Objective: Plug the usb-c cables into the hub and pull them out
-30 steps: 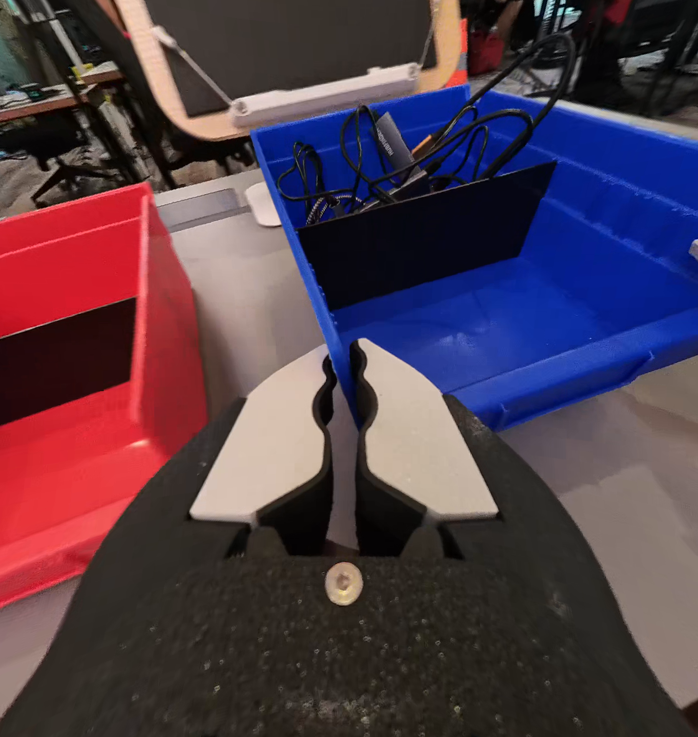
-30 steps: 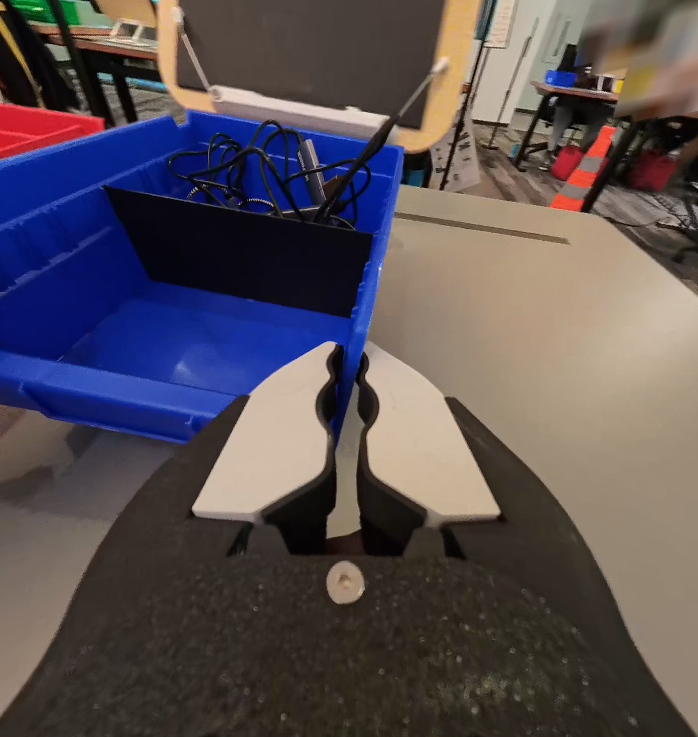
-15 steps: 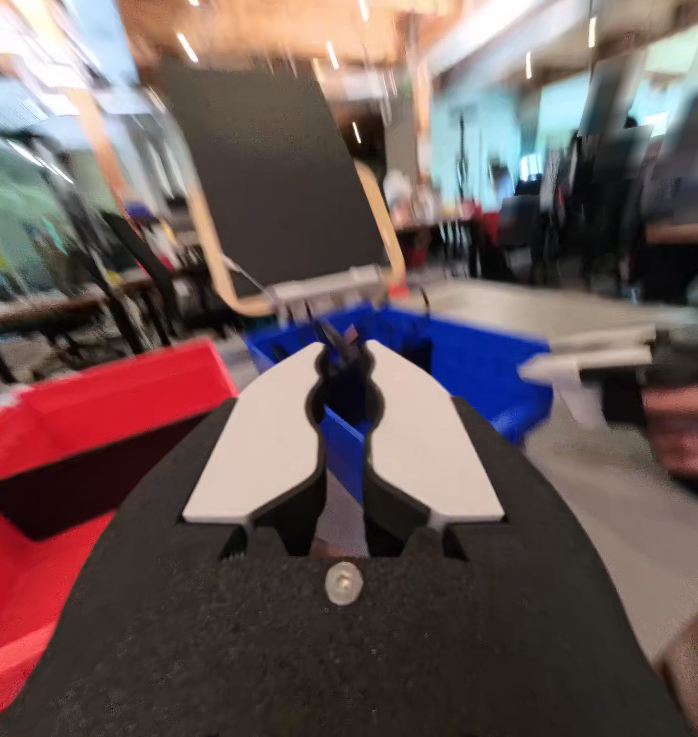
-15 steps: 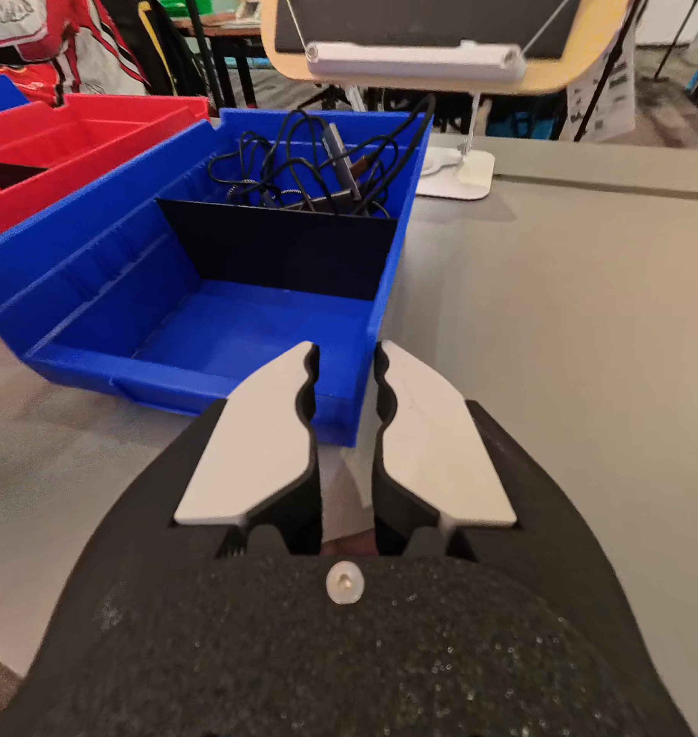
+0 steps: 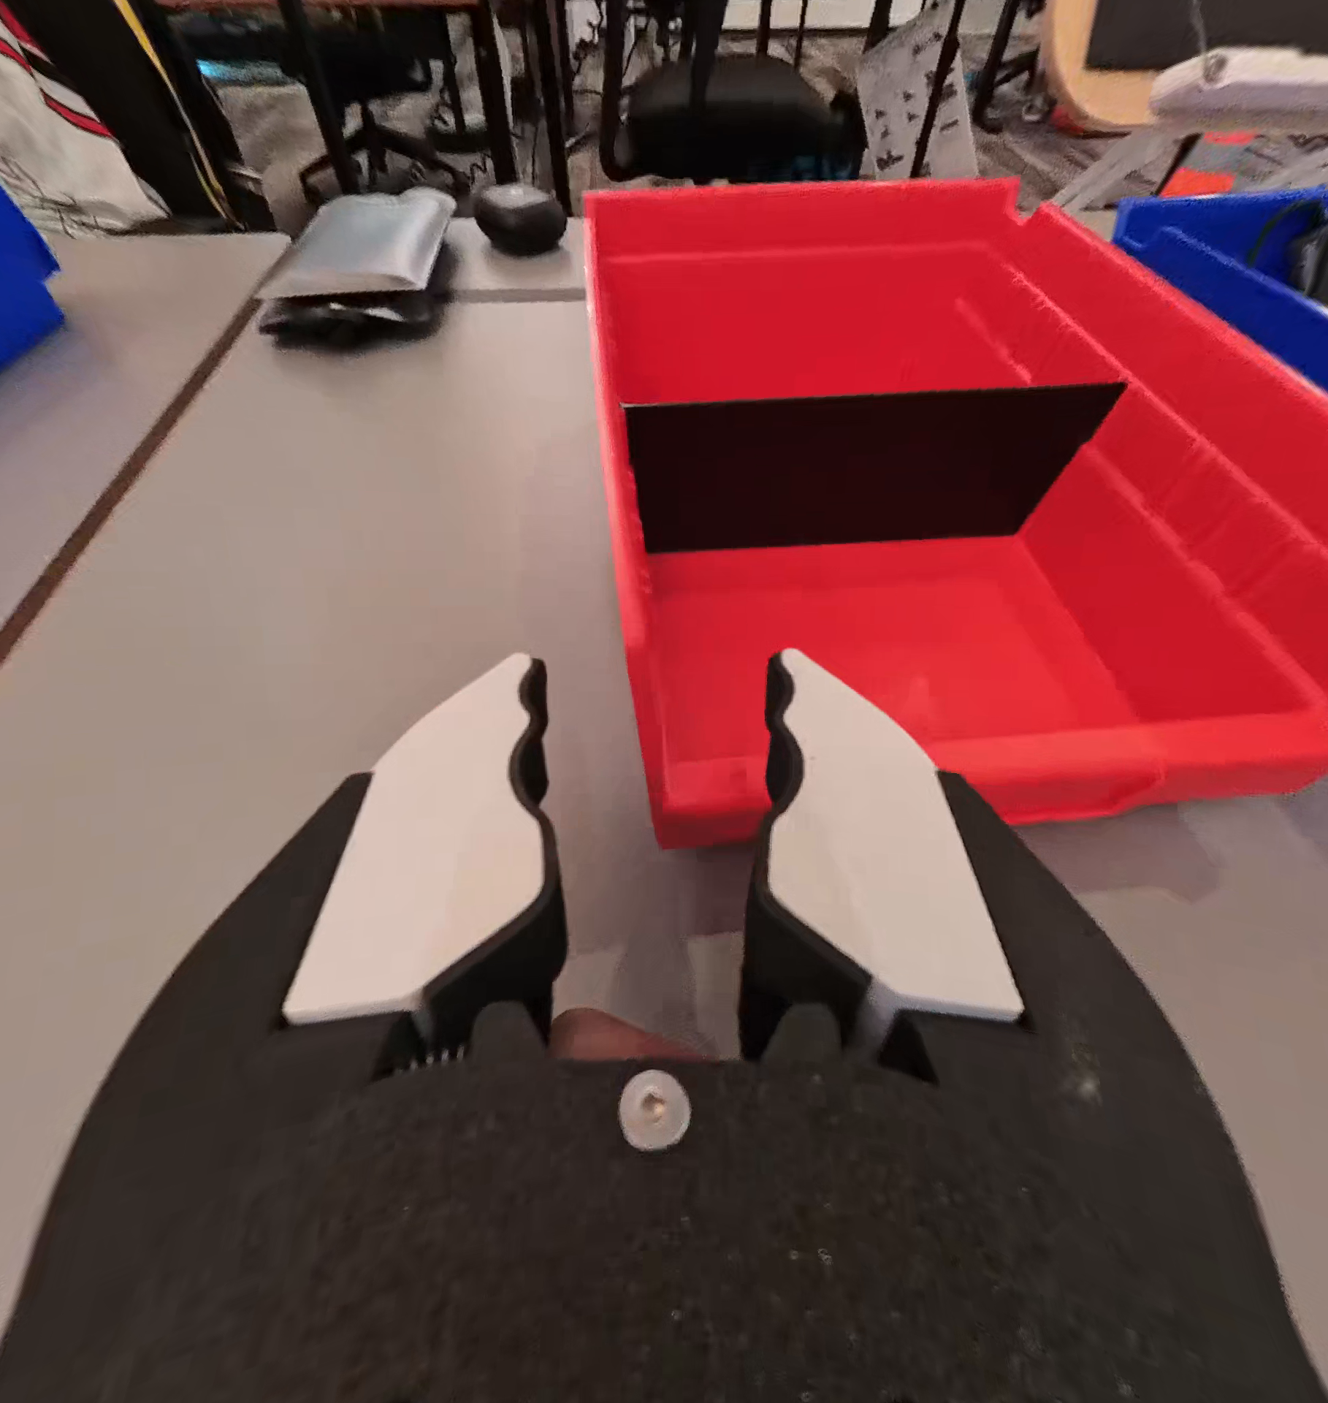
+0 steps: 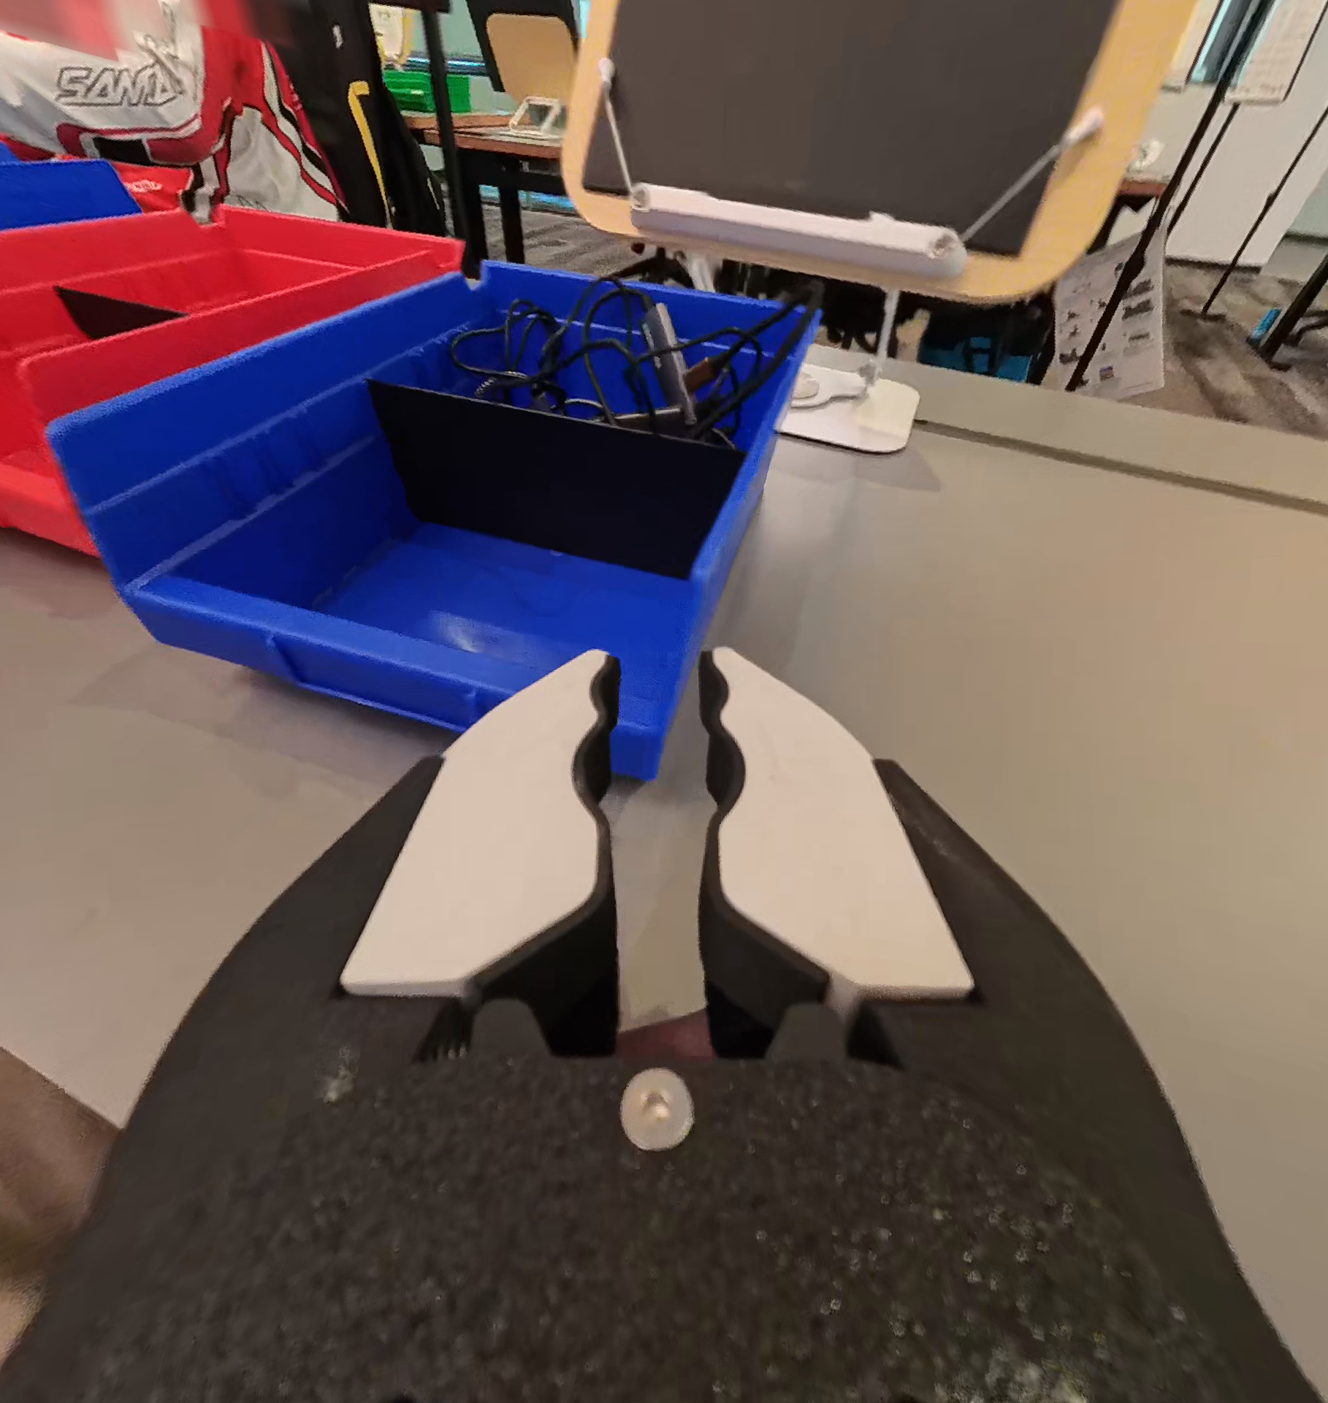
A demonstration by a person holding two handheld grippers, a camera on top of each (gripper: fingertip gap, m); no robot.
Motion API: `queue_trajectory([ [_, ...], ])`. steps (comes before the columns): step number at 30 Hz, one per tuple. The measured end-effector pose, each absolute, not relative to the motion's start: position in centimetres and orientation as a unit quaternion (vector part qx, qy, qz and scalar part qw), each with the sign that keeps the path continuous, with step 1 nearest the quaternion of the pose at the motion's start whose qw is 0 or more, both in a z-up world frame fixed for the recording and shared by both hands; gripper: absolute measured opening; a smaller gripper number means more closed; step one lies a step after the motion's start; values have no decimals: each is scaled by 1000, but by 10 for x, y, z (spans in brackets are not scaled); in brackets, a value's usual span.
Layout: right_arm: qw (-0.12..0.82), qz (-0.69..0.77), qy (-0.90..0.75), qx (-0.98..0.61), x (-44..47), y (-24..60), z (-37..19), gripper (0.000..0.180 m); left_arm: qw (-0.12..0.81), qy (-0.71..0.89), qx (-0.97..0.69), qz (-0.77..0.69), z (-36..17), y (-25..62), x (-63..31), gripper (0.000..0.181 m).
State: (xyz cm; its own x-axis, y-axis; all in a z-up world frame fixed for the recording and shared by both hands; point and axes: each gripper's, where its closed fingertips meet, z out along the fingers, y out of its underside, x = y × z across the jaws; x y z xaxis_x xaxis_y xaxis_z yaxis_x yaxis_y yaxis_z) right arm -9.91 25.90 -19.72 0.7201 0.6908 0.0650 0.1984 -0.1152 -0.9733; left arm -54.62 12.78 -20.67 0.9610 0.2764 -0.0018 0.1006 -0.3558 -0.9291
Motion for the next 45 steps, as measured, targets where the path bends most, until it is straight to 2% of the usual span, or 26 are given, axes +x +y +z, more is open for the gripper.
queue_trajectory([
  [1,595,205,-322,-707,-104,254,-195,19,553,-117,-822,75,-209,134,-547,47],
  [3,613,200,-353,-678,-114,234,-189,19,555,-111,-820,87,-209,142,-550,10],
  [4,618,202,-369,-664,-123,222,-188,18,552,-112,-820,103,-209,143,-554,3],
  [6,603,232,-392,-655,-145,194,-193,17,542,-134,-825,86,-211,141,-553,2],
  [10,492,341,-466,-652,-217,121,-213,17,518,-169,-836,65,-214,116,-538,3],
  [13,431,352,-526,-643,-267,90,-220,19,494,-168,-851,60,-215,95,-525,4],
  [17,497,261,-442,-700,-302,134,-207,49,497,-182,-844,85,-215,66,-516,3],
  [22,487,251,-444,-709,-343,141,-217,60,506,-168,-840,99,-214,50,-507,3],
  [24,482,230,-442,-721,-352,146,-224,52,515,-167,-836,88,-214,52,-509,3],
  [25,483,212,-433,-731,-352,153,-226,32,521,-175,-832,76,-214,52,-509,3],
  [26,485,202,-423,-738,-351,157,-226,22,524,-182,-829,68,-213,51,-509,3],
  [30,557,225,-382,-702,-349,160,-194,8,559,-160,-799,155,-186,52,-512,2],
  [33,596,226,-366,-678,-344,162,-169,7,597,-162,-763,189,-159,48,-504,2],
  [38,686,229,-330,-606,-305,165,-86,5,686,-138,-681,213,-107,51,-464,3],
  [41,728,201,-310,-578,-252,178,-49,4,729,-91,-645,213,-85,66,-410,5],
  [45,759,150,-273,-571,-155,204,-36,3,759,-22,-620,196,-61,102,-321,6],
])
